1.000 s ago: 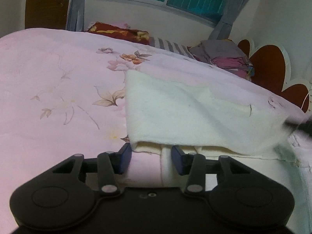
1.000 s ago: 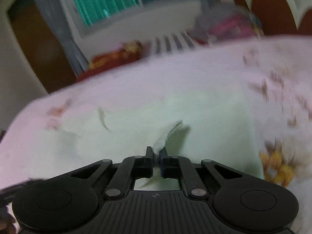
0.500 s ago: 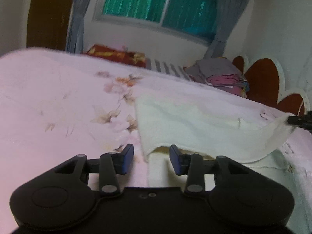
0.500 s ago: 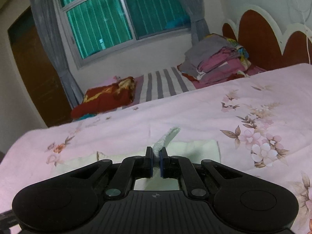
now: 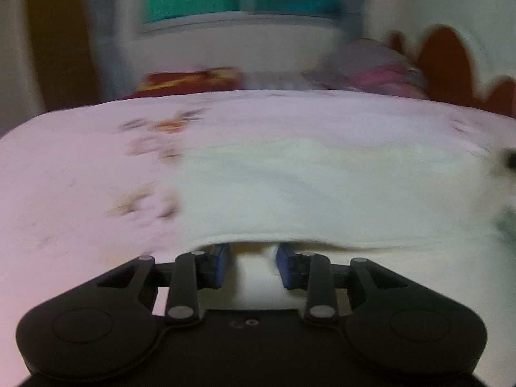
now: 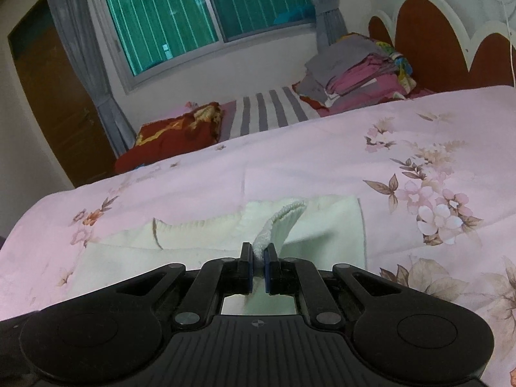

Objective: Fold small clothes

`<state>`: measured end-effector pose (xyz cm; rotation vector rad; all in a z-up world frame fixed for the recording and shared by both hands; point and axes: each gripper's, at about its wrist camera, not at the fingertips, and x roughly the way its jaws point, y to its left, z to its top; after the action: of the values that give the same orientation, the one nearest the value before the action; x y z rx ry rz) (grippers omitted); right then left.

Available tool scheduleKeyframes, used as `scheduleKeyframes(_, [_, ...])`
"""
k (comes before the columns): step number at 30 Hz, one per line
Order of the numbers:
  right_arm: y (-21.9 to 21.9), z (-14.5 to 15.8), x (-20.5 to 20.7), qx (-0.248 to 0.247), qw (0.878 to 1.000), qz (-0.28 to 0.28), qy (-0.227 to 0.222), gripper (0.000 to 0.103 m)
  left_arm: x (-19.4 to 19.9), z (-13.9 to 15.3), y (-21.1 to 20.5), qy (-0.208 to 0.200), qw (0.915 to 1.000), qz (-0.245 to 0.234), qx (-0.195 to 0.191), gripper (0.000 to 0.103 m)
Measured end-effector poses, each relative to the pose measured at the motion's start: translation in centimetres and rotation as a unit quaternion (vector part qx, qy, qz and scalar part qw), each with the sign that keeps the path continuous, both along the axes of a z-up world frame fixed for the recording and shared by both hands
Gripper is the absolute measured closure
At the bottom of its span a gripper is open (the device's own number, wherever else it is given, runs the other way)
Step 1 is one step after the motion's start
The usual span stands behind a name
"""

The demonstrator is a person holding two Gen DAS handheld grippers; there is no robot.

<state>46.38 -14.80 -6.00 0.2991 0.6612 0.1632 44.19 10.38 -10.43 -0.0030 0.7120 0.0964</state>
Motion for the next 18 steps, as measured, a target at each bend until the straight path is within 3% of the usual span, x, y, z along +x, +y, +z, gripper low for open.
scheduleKeyframes(3, [-0.7, -0.1, -0.1, 0.001, 1.000, -0.010, 0.000, 0.097, -1.4, 0.0, 2.7, -0.016, 0.9937, 0.080, -0.077, 0.064])
scheduleKeyframes(6, [-1.5, -0.3, -0.1, 0.008, 1.000, -0.003, 0.005, 0.097, -2.7, -0.2, 3.8, -0.016, 0.9853, 0.110, -0.130, 0.064])
scheduleKeyframes(9, [-1.8, -0.7, -0.1, 0.010, 1.000, 0.005, 0.008, 0.097, -3.9, 0.2, 2.8, -0.031, 0.9919, 0.082, -0.092, 0.067])
scheduleKeyframes(12, [-1.9, -0.9, -0.1, 0.011, 1.000, 0.009, 0.009, 0.097, -4.7, 0.8, 0.9, -0.044, 0.9968, 0.018, -0.064, 0.068])
scheduleKeyframes(14, [-2.0, -1.1, 0.0, 0.012, 1.000, 0.011, 0.008, 0.097, -4.1, 0.9, -0.2, -0.040, 0.9976, -0.019, -0.053, 0.073])
scheduleKeyframes(18, [-2.3, -1.2, 0.1, 0.013, 1.000, 0.010, 0.008, 0.097, -2.1, 0.5, -1.7, -0.023, 0.9969, -0.068, -0.032, 0.071])
